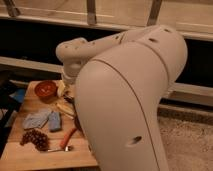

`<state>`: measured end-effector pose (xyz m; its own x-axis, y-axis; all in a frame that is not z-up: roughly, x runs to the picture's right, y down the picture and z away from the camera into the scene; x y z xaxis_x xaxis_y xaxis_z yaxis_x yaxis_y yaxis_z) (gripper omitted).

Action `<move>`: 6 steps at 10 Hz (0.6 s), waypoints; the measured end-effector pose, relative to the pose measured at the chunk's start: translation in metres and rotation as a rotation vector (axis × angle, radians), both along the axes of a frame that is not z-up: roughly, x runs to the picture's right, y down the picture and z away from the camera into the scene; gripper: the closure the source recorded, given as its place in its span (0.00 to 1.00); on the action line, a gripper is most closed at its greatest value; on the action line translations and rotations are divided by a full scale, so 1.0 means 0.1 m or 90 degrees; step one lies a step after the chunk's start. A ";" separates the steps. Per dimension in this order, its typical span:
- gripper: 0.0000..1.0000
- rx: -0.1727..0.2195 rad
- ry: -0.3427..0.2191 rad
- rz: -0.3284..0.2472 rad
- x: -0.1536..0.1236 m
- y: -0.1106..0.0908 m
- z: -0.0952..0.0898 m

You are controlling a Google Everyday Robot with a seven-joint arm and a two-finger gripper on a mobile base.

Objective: Place brush in table surface

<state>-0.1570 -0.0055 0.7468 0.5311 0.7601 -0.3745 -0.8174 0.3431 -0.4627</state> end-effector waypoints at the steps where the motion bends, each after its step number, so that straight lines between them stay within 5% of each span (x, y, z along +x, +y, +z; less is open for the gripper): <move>1: 0.20 -0.009 0.023 -0.010 0.11 0.09 0.03; 4: 0.20 -0.006 0.021 -0.009 0.27 0.17 0.11; 6: 0.20 -0.006 -0.007 0.001 0.12 0.16 0.23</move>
